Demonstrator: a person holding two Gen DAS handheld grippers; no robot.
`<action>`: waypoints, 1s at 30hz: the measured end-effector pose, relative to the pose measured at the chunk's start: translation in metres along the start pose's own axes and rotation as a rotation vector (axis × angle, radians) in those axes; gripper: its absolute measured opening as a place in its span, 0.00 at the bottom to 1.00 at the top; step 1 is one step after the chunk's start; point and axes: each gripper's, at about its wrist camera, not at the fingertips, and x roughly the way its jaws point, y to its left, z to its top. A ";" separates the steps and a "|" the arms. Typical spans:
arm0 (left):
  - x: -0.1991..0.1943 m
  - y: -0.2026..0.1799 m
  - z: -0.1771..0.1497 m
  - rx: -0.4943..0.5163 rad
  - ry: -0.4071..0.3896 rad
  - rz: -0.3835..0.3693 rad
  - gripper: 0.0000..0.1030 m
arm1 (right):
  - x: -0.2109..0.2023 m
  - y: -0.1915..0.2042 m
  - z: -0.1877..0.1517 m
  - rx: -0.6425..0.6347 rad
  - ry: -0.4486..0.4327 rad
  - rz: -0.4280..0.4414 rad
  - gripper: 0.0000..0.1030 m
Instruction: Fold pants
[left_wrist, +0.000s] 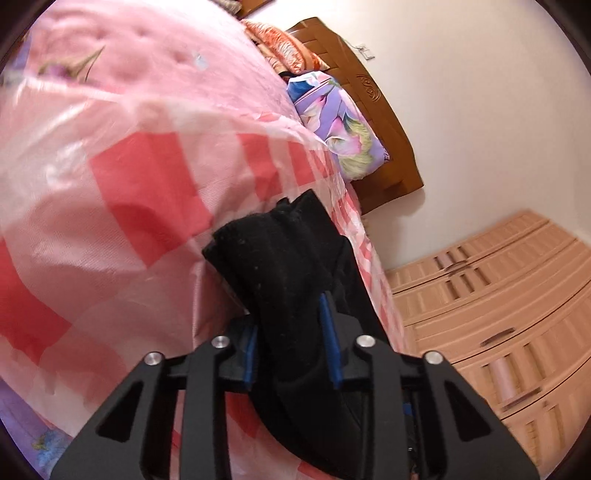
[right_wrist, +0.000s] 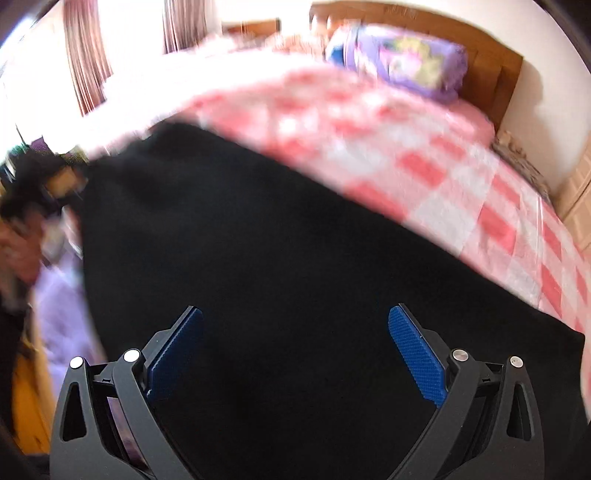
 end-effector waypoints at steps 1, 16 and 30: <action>-0.003 -0.009 -0.001 0.035 -0.012 0.015 0.23 | -0.001 -0.001 -0.001 -0.002 0.003 0.008 0.96; 0.016 -0.286 -0.184 1.028 -0.050 0.043 0.11 | -0.114 -0.126 -0.080 0.468 -0.315 0.084 0.96; 0.032 -0.254 -0.291 1.275 0.086 -0.046 0.86 | -0.145 -0.180 -0.150 0.671 -0.362 0.116 0.96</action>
